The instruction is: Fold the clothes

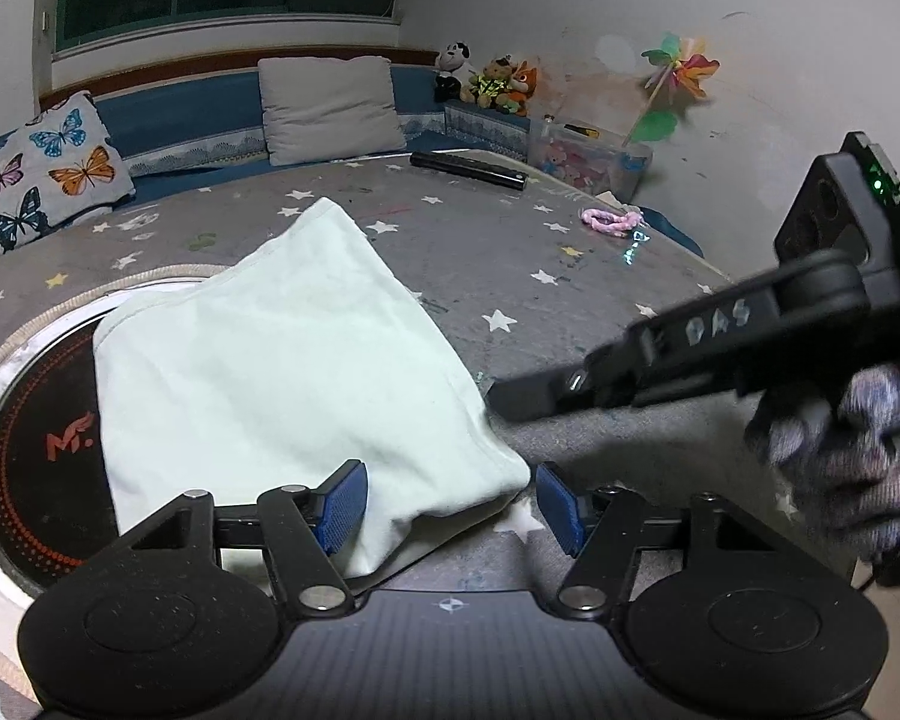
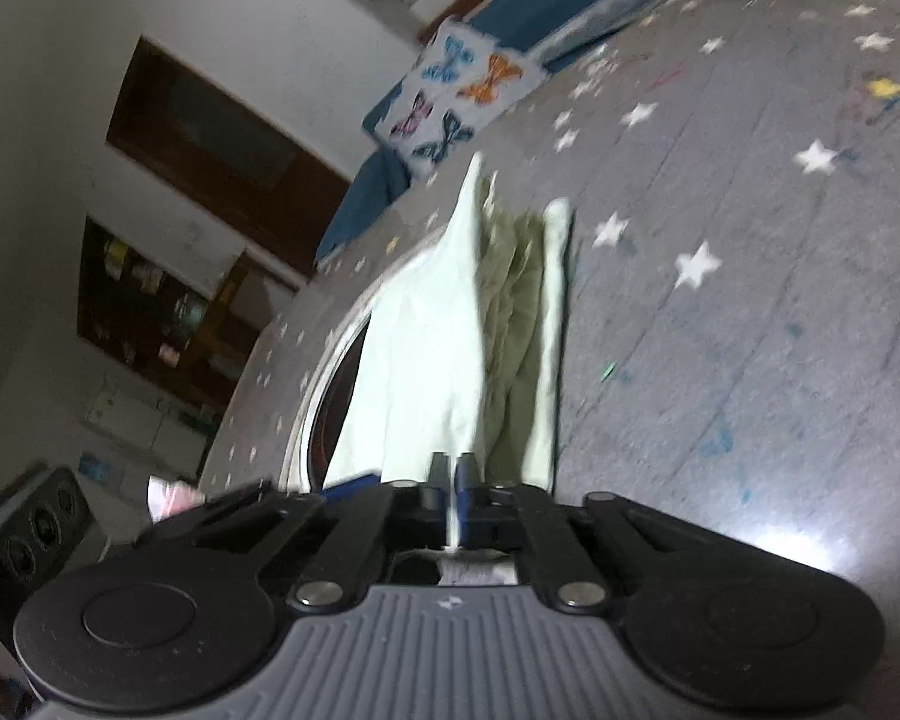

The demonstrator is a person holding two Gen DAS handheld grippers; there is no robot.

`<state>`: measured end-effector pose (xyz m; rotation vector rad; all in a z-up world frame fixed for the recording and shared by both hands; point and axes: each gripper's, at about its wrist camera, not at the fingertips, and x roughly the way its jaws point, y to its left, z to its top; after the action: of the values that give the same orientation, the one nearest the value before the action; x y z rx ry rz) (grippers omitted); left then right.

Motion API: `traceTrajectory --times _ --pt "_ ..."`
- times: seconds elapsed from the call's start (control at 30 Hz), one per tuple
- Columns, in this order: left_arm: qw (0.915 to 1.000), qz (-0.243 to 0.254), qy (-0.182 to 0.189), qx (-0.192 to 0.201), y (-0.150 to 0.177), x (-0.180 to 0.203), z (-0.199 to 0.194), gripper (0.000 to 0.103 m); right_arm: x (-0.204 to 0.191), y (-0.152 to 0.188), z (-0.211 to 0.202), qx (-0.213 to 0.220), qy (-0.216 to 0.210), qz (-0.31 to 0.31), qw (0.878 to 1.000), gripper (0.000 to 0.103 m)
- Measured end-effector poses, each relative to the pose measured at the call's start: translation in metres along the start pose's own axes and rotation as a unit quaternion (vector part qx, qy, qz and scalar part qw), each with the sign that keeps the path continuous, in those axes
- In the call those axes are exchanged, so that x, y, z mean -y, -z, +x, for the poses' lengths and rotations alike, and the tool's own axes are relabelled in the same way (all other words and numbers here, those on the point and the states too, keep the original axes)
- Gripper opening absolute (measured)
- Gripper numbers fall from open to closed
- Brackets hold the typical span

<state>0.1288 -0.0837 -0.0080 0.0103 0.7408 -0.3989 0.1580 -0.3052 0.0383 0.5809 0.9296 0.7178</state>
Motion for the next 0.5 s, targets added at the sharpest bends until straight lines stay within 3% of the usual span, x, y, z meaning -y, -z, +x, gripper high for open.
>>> traceTrajectory --times 0.17,0.27,0.33,0.5 --pt "0.9999 0.001 -0.007 0.010 -0.002 -0.004 -0.009 0.065 0.004 -0.004 -0.011 0.026 0.007 0.006 1.000 0.000" --pt "0.9997 0.001 -0.007 0.024 -0.006 -0.006 -0.015 0.059 0.006 -0.005 -0.006 0.021 -0.002 0.008 1.000 0.008" --pt "0.9994 0.003 -0.012 0.031 -0.008 -0.007 -0.018 0.055 0.007 -0.004 0.000 0.017 -0.008 0.010 1.000 0.021" --pt "0.9990 -0.001 -0.029 0.034 -0.015 -0.016 -0.016 0.051 0.007 -0.003 0.017 0.008 -0.014 0.010 1.000 0.024"
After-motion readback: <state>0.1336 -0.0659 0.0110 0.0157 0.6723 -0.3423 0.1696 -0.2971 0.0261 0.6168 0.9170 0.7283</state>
